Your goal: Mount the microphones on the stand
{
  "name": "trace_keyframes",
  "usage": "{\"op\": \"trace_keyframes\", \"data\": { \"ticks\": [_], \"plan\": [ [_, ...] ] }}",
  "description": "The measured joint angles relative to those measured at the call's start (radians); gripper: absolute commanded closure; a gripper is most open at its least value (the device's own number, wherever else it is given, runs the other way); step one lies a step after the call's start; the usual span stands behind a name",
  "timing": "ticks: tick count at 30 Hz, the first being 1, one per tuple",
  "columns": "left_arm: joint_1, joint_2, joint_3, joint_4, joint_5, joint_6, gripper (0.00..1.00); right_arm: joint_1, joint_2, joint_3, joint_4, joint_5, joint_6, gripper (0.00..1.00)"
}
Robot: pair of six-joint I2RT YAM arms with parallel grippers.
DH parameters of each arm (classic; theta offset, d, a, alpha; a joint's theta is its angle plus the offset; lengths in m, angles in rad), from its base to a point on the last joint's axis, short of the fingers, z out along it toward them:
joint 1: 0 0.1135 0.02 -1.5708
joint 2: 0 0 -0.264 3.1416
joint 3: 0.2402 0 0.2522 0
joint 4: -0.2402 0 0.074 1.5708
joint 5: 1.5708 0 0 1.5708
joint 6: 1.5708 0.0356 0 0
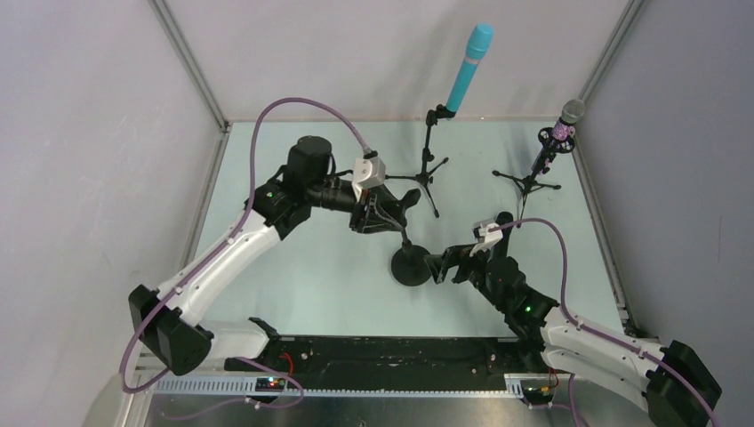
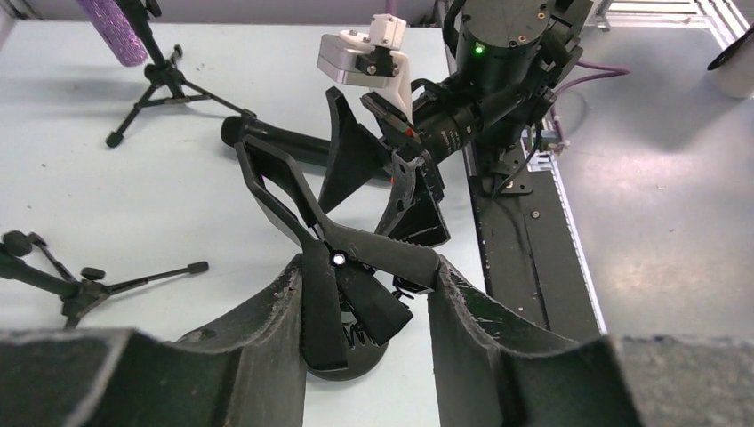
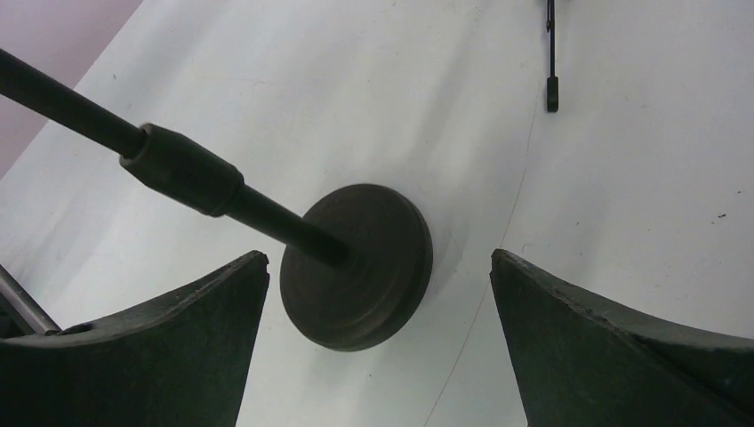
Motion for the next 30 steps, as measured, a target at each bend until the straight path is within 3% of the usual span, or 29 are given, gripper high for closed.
{"op": "trace_keyframes", "data": {
  "ticks": [9,11,12,14,18,20,30],
  "plan": [
    [-0.016,0.068,0.02,-0.001,-0.012,-0.011,0.96,-0.017,0.002,0.0,0.0,-0.015,0.011,0.0],
    [-0.025,0.072,0.024,-0.001,-0.02,-0.01,0.81,-0.021,0.003,0.0,0.0,-0.021,0.012,0.01],
    [-0.03,0.075,0.028,-0.001,-0.026,-0.007,0.64,-0.022,0.003,0.0,0.0,-0.023,0.012,0.0],
    [-0.043,0.082,0.035,0.0,-0.036,-0.004,0.43,-0.025,0.005,0.0,0.0,-0.026,0.012,0.01],
    [-0.072,0.089,0.041,0.015,-0.064,0.021,0.12,-0.032,0.007,0.0,0.0,-0.032,0.013,0.01],
    [-0.089,0.089,0.051,0.028,-0.084,0.032,0.02,-0.035,0.007,0.0,0.0,-0.034,0.015,0.0],
    [-0.187,0.089,0.069,0.054,-0.297,0.056,0.0,-0.044,0.007,0.0,0.0,-0.044,0.02,0.01]
  ]
}}
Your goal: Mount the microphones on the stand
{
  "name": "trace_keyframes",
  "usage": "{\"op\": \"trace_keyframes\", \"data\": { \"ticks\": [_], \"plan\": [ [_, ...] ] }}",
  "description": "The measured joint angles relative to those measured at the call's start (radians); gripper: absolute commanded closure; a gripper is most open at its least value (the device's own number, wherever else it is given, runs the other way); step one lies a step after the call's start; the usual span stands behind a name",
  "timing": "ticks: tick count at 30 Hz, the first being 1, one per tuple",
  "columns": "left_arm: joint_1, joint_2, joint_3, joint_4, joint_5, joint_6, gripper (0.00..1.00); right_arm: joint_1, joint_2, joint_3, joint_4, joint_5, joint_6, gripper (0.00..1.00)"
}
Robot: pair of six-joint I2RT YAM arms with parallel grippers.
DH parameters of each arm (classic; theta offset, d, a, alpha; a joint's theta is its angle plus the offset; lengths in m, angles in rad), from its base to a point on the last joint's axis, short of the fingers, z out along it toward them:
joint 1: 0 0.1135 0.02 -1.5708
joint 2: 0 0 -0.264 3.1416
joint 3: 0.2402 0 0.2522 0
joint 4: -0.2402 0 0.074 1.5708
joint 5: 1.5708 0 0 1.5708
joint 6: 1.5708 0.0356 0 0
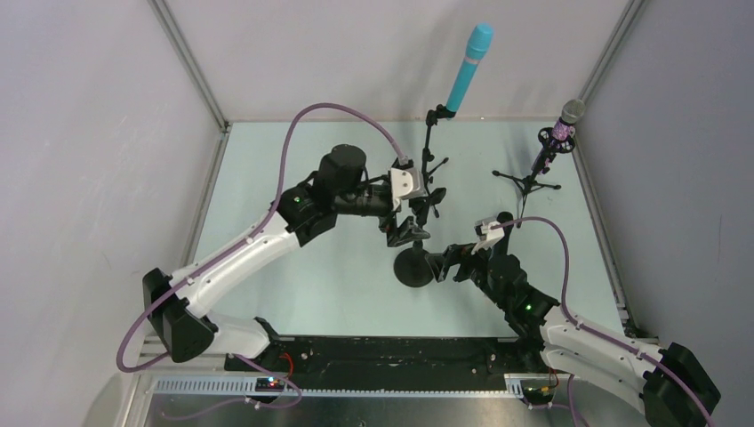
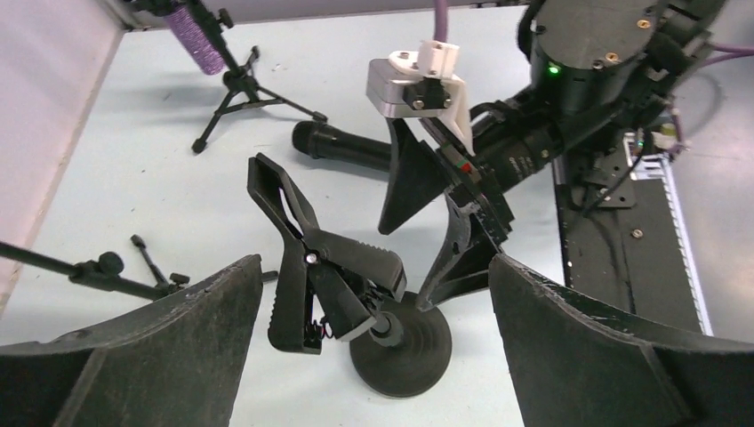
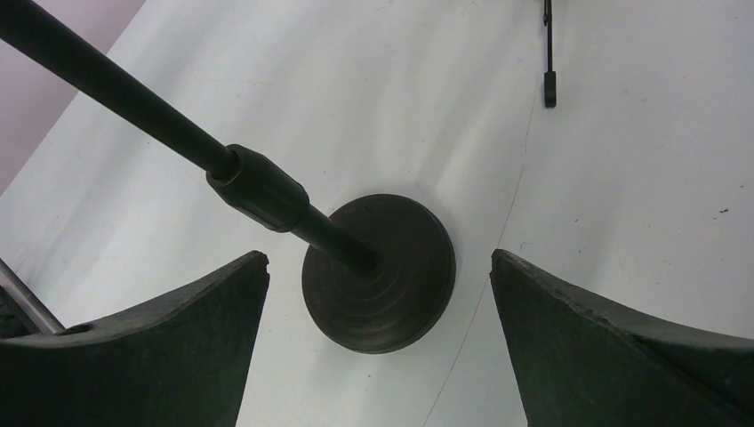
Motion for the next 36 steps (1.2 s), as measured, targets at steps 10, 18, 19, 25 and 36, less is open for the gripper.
{"op": "trace_keyframes", "data": {
  "ticks": [10,18,19,25,36],
  "plan": [
    [-0.082,-0.04,-0.023,0.142,-0.304,-0.169,0.0,-0.005,0.002,0.0,0.0,-0.011,0.01,0.01],
    [-0.116,-0.122,-0.112,0.346,-0.545,-0.362,0.0,-0.009,0.008,0.0,0.0,-0.013,0.014,0.01],
    [-0.122,-0.121,-0.115,0.355,-0.578,-0.378,0.0,-0.009,0.009,0.0,0.0,-0.013,0.014,0.01],
    [-0.14,-0.102,-0.129,0.372,-0.673,-0.431,0.02,-0.009,0.01,0.0,0.0,-0.014,0.016,0.01],
    [-0.202,-0.016,-0.128,0.33,-0.752,-0.402,0.13,-0.011,0.01,0.0,0.0,-0.014,0.017,0.01]
  ]
}}
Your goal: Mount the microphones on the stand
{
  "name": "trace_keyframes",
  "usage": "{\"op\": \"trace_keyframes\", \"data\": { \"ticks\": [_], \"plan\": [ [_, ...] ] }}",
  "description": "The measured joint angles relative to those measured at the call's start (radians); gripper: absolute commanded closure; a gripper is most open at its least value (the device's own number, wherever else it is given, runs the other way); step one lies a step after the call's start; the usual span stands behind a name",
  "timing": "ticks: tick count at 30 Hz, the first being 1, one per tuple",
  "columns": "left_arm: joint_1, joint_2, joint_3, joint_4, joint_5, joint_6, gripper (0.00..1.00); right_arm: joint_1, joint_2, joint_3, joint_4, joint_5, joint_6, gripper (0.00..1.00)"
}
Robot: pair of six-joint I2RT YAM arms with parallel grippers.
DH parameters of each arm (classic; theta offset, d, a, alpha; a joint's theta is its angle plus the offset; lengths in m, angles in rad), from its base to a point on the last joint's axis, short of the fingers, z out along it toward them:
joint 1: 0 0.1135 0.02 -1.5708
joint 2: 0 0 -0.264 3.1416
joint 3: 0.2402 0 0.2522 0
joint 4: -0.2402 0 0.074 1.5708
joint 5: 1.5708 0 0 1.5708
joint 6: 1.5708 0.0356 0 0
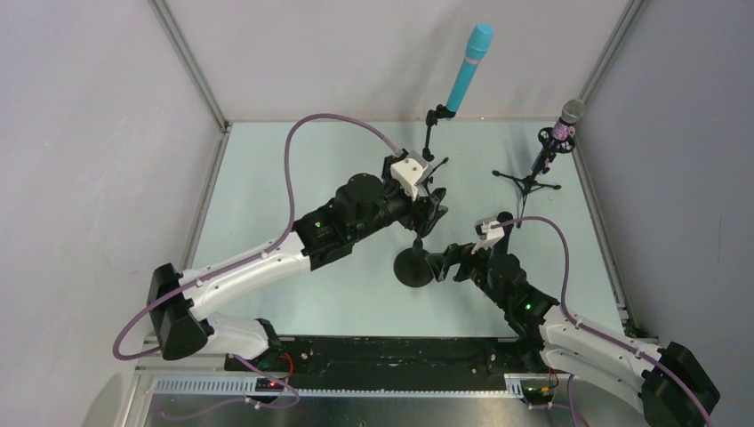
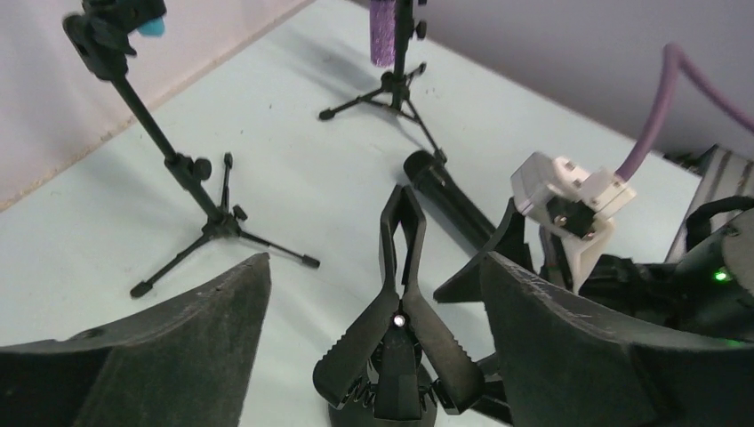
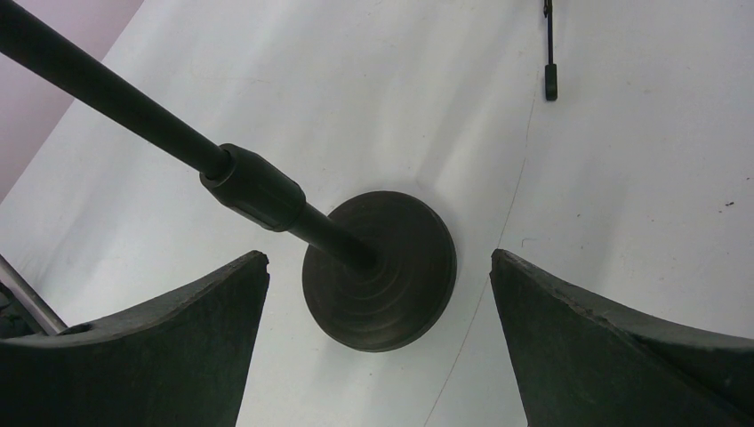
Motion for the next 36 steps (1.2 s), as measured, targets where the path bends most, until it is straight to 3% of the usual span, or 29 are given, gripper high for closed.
{"op": "trace_keyframes", "data": {
  "ticks": [3,8,11,13,14,22,30,36],
  "plan": [
    [-0.006,0.018,0.0,-0.033,-0.021,0.01,0.22,0.0,0.0,0.0,0.0,0.0,0.0,0.01],
    [-0.01,0.029,0.001,-0.076,-0.045,0.028,0.5,-0.002,0.0,0.0,0.0,-0.001,0.0,0.01],
    [-0.011,0.029,0.002,-0.081,-0.048,0.067,0.8,-0.003,0.0,0.0,0.0,-0.001,0.0,0.0],
    [-0.013,0.026,0.002,-0.083,-0.04,0.11,0.96,-0.003,0.0,0.0,0.0,-0.003,0.0,0.01],
    [-0.014,0.025,0.002,-0.087,-0.031,0.127,0.99,-0.003,0.0,0.0,0.0,-0.004,0.0,0.0],
    [0.019,-0.006,0.002,-0.134,0.147,0.322,1.0,-0.005,0.0,0.0,0.0,-0.008,0.0,0.0],
    [0.218,-0.023,0.002,-0.18,0.5,0.341,1.0,-0.005,0.0,0.0,0.0,-0.008,0.0,0.01],
    [0.296,-0.005,0.017,-0.202,0.71,0.33,1.0,-0.005,0.0,0.0,0.0,-0.008,0.0,0.0]
  ]
}}
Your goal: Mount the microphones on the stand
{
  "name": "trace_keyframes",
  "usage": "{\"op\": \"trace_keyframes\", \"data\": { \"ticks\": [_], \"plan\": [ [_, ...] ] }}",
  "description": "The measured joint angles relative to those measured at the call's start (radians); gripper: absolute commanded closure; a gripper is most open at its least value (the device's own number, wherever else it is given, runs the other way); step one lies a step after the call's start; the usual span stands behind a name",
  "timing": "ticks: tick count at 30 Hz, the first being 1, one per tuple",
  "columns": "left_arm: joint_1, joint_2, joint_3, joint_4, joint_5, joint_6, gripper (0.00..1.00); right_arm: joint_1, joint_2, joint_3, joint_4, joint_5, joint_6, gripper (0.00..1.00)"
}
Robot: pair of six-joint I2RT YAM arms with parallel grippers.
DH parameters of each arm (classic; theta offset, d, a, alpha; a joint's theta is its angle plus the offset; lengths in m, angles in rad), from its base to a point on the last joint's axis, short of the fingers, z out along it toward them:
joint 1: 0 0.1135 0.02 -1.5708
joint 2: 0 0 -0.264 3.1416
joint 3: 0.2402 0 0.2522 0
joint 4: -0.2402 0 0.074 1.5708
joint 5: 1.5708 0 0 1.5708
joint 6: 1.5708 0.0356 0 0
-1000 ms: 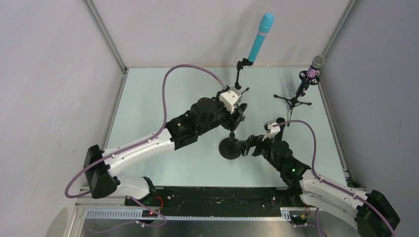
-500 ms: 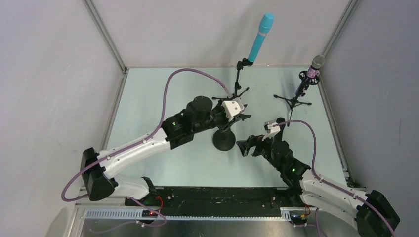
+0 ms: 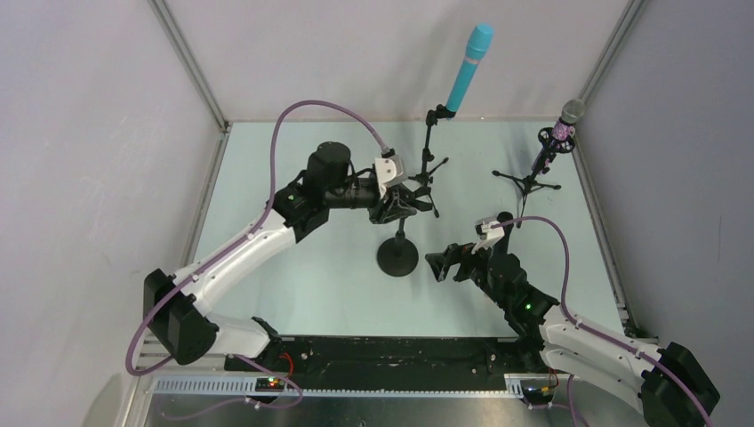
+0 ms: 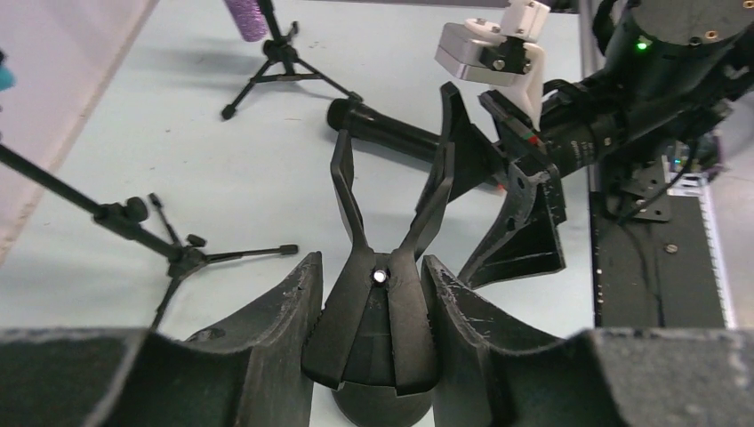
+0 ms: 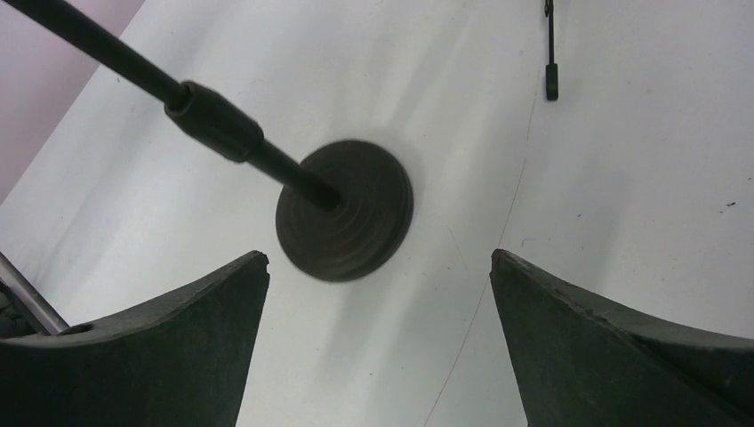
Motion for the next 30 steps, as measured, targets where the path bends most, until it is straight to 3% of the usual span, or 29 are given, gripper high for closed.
{"op": "trace_keyframes", "data": {
  "ticks": [4,6,7,12,20,30],
  "plan": [
    [0.018,0.039,0.015,0.001,0.082,-0.006,0.96,-0.001,0.0,0.0,0.0,0.0,0.0,0.01],
    [0.024,0.054,0.027,0.003,0.106,-0.006,0.86,-0.002,0.0,0.0,0.0,0.0,0.0,0.01],
    [0.027,0.058,0.028,0.004,0.114,-0.006,0.74,-0.002,0.0,0.0,0.0,0.0,0.0,0.01],
    [0.041,0.064,0.031,0.007,0.134,-0.006,0.35,-0.002,0.0,0.0,0.0,-0.002,0.0,0.01],
    [0.043,0.062,0.031,0.007,0.11,0.003,0.02,-0.005,0.006,0.0,0.0,-0.004,0.0,0.01],
    [0.043,0.019,0.053,0.004,0.087,-0.017,0.0,-0.007,0.016,0.0,0.0,-0.01,0.0,0.01]
  ]
}}
